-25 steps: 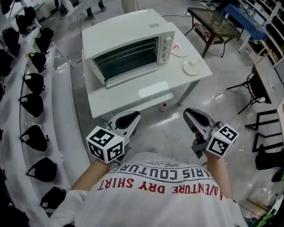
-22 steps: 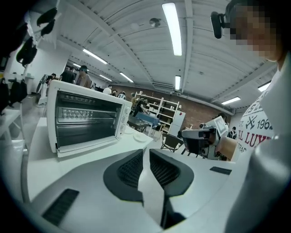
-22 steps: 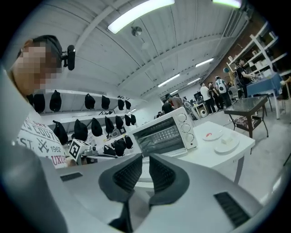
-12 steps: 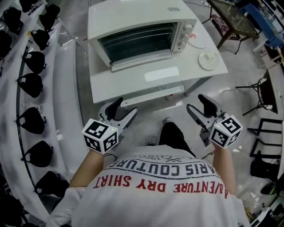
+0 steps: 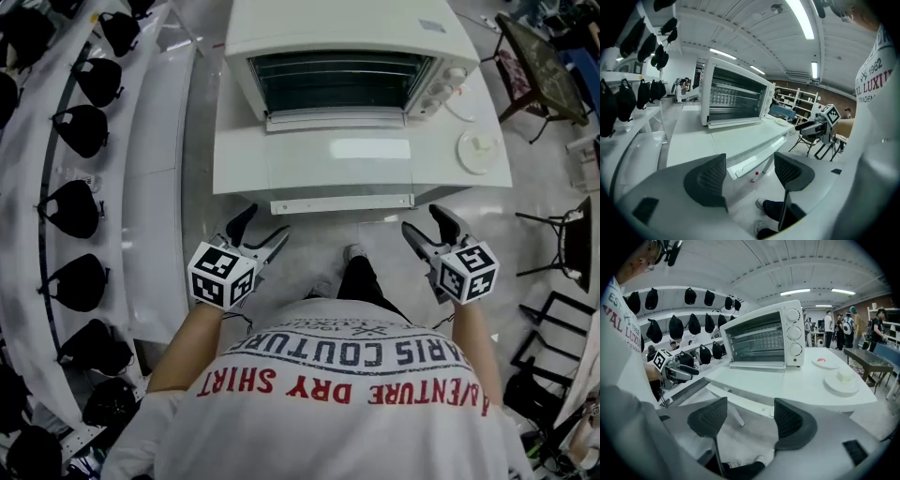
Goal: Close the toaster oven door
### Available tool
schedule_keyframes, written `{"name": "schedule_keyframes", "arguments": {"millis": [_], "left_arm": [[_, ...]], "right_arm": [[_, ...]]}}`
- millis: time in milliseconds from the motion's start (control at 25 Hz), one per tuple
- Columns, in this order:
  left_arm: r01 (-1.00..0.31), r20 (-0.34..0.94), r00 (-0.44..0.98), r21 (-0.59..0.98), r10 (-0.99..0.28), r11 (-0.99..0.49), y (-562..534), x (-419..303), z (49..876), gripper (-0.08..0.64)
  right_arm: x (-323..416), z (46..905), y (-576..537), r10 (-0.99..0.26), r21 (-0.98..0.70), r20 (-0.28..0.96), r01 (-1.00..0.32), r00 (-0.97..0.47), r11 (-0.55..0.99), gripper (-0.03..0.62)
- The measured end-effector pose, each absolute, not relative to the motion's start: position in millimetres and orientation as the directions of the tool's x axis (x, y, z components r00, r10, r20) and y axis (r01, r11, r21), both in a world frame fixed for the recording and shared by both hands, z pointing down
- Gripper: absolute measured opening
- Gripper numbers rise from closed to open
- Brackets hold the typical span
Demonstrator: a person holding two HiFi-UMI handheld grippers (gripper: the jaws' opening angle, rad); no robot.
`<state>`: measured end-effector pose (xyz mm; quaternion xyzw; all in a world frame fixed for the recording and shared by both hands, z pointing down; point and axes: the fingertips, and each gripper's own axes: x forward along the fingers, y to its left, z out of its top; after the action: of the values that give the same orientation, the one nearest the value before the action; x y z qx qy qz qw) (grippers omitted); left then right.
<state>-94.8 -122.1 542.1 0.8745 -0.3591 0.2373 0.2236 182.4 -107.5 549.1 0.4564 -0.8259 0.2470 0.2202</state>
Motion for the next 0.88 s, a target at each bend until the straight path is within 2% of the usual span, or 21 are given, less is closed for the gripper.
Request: {"name": "schedule_keyframes", "arguments": {"millis": [400,880], "left_arm": [[-0.770,0.682,0.539,0.162,-0.494,-0.617,-122.9,-99.4,618.2,0.322],[-0.782,0.680,0.536,0.177,-0.500,-0.598,-139.1,-98.7,656.6,0.319]], "right_arm": [[184.0,609.7,-122.1,-0.574,-0.230,0.650,-0.849,-0.498,0.475,0.298],[182.1,656.8,-128.0,-0.567,-0.202,0.681,-0.863,-0.463,0.463,0.296]]}}
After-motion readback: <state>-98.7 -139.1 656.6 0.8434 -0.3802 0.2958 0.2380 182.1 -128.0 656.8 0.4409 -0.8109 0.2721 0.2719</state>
